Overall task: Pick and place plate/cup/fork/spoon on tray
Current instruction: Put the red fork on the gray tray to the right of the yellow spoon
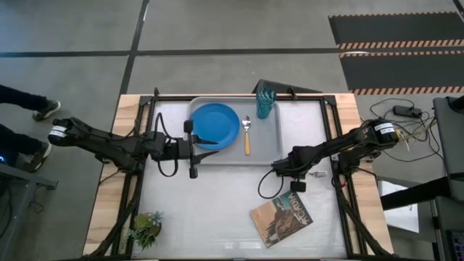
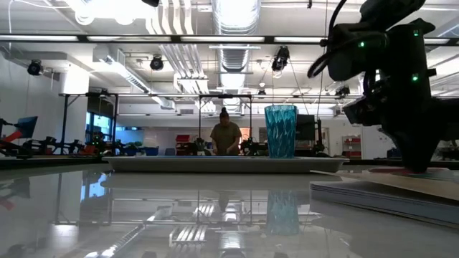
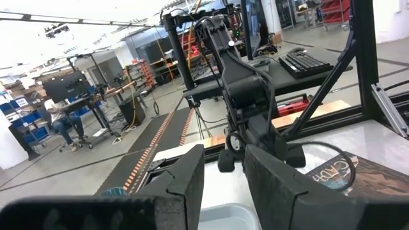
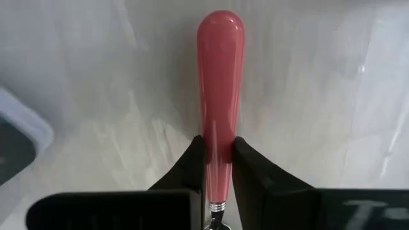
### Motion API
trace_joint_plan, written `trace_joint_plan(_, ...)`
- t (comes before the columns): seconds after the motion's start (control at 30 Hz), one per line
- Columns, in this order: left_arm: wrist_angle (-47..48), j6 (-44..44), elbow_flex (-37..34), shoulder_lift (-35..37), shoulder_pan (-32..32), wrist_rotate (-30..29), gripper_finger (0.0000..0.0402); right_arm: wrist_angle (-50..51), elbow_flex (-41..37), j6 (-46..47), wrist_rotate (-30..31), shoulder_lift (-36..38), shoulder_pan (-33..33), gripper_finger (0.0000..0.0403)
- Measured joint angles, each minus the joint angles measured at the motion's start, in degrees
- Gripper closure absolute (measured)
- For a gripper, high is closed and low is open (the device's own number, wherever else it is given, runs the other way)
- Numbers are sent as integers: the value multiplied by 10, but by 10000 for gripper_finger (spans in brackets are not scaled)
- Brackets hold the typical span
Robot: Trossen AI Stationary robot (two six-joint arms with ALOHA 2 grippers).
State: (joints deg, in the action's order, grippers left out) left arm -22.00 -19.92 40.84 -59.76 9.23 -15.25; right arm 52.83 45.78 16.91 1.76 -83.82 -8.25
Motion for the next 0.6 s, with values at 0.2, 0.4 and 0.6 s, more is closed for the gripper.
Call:
trace_joint_plan(0.2,0,0,0,0,0,0,304,106,44,10,-5,22,0,370)
trace_joint_plan(0.4,-1,0,0,0,0,0,304,193,127,-7,-2,24,0,370)
trace_joint_plan(0.6,-1,0,0,0,0,0,304,209,208,-239,2,24,-3,364)
